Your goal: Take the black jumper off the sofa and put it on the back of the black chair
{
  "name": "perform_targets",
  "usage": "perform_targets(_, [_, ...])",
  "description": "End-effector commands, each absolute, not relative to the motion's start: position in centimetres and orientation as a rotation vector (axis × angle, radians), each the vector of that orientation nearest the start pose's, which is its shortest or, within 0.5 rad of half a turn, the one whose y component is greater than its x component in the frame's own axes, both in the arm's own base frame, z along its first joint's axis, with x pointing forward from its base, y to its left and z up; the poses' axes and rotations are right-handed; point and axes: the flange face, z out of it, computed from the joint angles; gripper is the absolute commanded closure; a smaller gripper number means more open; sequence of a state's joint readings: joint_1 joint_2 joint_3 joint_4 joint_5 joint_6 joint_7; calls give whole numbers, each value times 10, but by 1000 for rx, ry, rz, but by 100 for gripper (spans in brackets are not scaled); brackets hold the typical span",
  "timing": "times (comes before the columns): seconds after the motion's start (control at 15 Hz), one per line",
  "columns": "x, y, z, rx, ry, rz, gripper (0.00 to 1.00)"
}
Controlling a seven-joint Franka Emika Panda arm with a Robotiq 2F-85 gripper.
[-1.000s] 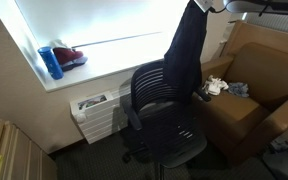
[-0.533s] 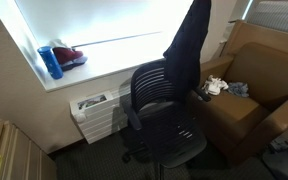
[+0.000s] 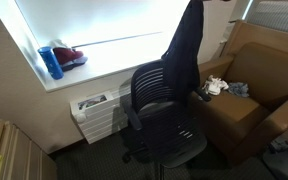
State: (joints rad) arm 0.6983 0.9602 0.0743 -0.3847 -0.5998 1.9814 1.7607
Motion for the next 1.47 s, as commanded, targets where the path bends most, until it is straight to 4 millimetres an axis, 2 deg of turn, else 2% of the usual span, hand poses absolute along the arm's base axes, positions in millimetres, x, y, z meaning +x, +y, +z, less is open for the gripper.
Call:
perform_targets(0.0, [605,524,580,-2376,946,-960,98])
perform_targets(0.13, [602,539,561,-2462,813,-962,98])
perform_targets(0.2, [600,548,549,-2456,738,-1043,98])
perform_targets(0.33, [611,555,518,-2505,609,-1067,98])
perform_targets(0.47, [619,556,483,-2500,618,-1042,98])
perform_targets(0.67, [642,546,427,-2556,728,-961,98])
perform_targets(0.73, [628,554,440,-2562,695,-973,91])
perform_targets(0.87, [638,548,415,-2577,719,-961,91])
perform_targets(0.93, [640,546,412,-2579,722,-961,98])
perform_targets(1.13, [644,543,411,-2576,777,-950,98])
perform_targets(1.2, [644,544,406,-2582,762,-944,91])
perform_targets(1.4, [644,544,404,-2583,764,-942,91])
